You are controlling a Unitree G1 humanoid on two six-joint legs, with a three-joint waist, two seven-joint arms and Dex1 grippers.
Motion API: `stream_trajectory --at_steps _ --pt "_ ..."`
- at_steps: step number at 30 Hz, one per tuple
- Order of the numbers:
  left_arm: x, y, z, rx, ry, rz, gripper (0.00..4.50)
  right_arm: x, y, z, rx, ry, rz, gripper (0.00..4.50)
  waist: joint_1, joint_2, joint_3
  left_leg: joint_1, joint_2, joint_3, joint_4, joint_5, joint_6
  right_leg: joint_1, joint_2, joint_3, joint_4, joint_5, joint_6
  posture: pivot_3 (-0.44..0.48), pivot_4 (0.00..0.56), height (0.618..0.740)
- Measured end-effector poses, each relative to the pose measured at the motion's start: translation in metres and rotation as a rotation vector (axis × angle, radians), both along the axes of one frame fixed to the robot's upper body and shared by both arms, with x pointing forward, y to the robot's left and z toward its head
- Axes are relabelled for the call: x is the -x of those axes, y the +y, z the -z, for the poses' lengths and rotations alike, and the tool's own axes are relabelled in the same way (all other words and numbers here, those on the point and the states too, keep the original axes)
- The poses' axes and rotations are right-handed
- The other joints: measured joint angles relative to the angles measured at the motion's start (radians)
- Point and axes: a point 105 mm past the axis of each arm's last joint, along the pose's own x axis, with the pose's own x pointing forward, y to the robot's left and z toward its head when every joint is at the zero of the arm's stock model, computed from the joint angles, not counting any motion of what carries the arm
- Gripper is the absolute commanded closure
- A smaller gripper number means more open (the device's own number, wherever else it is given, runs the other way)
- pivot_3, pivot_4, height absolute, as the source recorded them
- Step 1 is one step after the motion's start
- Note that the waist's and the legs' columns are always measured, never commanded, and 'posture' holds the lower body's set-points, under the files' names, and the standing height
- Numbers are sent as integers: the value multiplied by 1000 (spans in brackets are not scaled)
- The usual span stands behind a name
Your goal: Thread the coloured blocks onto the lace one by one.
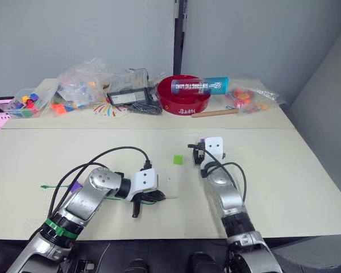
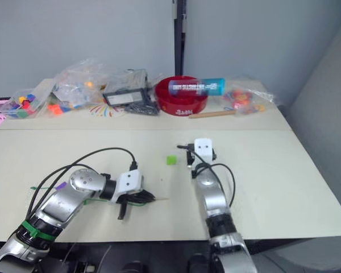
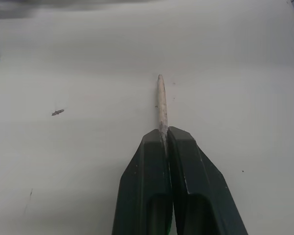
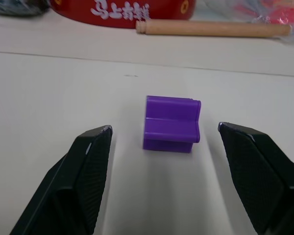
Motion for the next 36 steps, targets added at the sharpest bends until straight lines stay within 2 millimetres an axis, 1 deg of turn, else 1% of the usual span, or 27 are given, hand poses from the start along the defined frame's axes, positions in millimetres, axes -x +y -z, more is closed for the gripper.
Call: stream_trajectory --at_steps 5,7,12,13,17,20,22,23,25,28,30,31,32,33,36 --pt "1 2 0 -6 2 -8 4500 -17 5 0 -7 -1 -8 843 -16 0 0 0 0 0 0 0 0 0 0 0 1 0 0 0 150 731" --pt "2 2 1 -7 6 -11 4500 -21 4 0 -5 -3 4 1365 -18 0 0 0 0 0 -1 0 0 0 0 0 1 0 0 0 150 731" --pt "4 2 1 -6 7 -17 4500 -24 0 0 -36 -11 28 3039 -17 0 0 0 0 0 -1 0 0 0 0 0 1 0 0 0 150 731" --pt "4 3 1 -7 11 -21 4500 -24 1 0 -38 -12 26 3316 -17 0 0 0 0 0 -1 0 0 0 0 0 1 0 0 0 150 731" --pt "4 4 2 -10 15 -28 4500 -20 2 0 -62 -23 18 3308 -16 0 0 1 0 -1 -1 0 0 -1 0 0 4 0 0 0 150 731" --pt "4 3 2 -8 14 -29 4500 -9 2 1 -83 -43 10 3308 -15 0 0 1 -1 -1 -1 0 0 -2 -1 0 7 0 0 0 150 731" --pt "4 4 4 -7 17 -33 4500 11 4 1 -98 -65 -16 3308 -11 1 0 1 -1 -2 -1 0 0 -2 -1 0 8 0 0 0 150 731" --pt "4 4 4 -6 16 -35 4500 25 6 4 -100 -61 -34 3308 -10 1 0 0 -1 -2 -1 0 0 -2 -1 0 8 0 0 0 150 731" --pt "3 4 3 -5 14 -35 4500 46 10 8 -98 -42 -65 3308 -10 1 0 -1 -1 -2 -1 0 0 -3 -1 0 7 0 0 0 150 731" --pt "2 4 1 3 2 -33 4500 105 18 10 -52 -14 -141 3308 -6 2 0 -1 -1 -2 -1 -1 0 -3 -1 -1 6 -1 0 0 150 731" --pt "0 4 1 5 1 -33 4500 130 26 14 -22 27 -185 3308 -9 2 0 -1 -1 -1 0 0 0 -2 -1 0 3 -2 1 0 150 731" --pt "0 4 0 5 0 -30 4500 147 28 18 -10 56 -200 3308 -9 2 0 -1 -1 -1 0 0 0 -2 -1 0 3 -2 1 0 150 731" --pt "0 5 0 1 1 -29 4500 158 32 25 -16 91 -211 3308 -9 1 0 1 0 -1 0 0 0 0 0 0 4 -2 0 0 150 731" --pt "0 5 0 -1 0 -27 4500 167 36 30 -34 122 -213 3308 -11 1 0 2 0 -1 0 0 0 0 0 0 4 -7 6 0 150 731" --pt "1 7 -1 -11 -1 -18 4500 171 36 33 -44 152 -201 3308 -10 0 -1 3 2 0 0 0 0 1 2 0 2 -8 6 0 150 731"
